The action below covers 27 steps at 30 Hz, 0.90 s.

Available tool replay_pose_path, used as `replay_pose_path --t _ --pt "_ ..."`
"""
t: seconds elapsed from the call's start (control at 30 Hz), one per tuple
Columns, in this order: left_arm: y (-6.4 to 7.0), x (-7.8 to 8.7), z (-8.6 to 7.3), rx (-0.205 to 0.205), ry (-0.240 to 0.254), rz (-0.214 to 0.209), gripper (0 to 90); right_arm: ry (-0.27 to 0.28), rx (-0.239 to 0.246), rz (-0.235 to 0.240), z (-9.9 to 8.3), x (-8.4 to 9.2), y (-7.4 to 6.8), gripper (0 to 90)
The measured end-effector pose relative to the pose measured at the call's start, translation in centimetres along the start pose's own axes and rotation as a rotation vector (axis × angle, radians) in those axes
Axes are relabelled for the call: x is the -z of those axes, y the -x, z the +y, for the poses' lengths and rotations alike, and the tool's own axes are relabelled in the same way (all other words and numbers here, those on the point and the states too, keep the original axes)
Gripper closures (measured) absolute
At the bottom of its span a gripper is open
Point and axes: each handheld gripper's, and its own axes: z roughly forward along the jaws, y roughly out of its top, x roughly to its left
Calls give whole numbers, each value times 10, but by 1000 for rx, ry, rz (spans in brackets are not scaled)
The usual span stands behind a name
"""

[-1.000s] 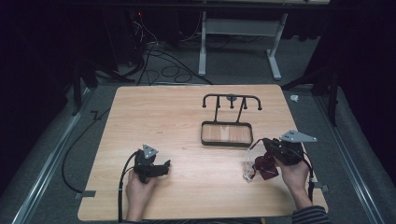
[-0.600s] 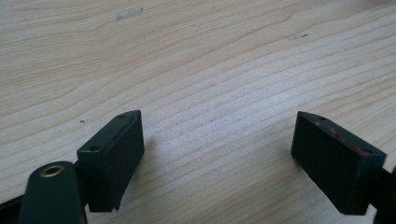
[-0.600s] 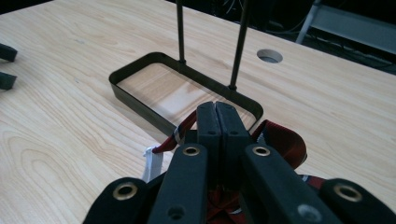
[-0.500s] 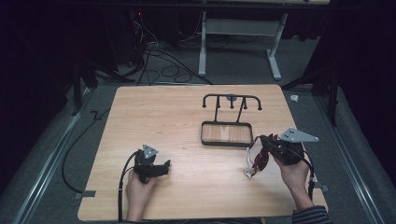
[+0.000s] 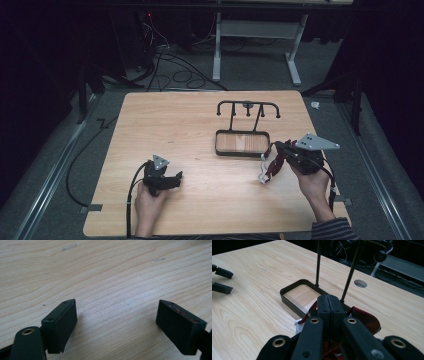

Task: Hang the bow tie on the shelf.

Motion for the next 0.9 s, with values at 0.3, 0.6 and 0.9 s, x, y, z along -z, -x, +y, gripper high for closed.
replay_pose_path --t 0.3,0.6,0.9 --pt "0 0 0 0 0 0 175 16 9 24 8 -2 -3 900" --pt "0 0 0 0 1 0 175 27 16 42 16 -9 -8 900" --pt "0 0 0 0 0 0 175 66 9 64 29 -17 -12 900"
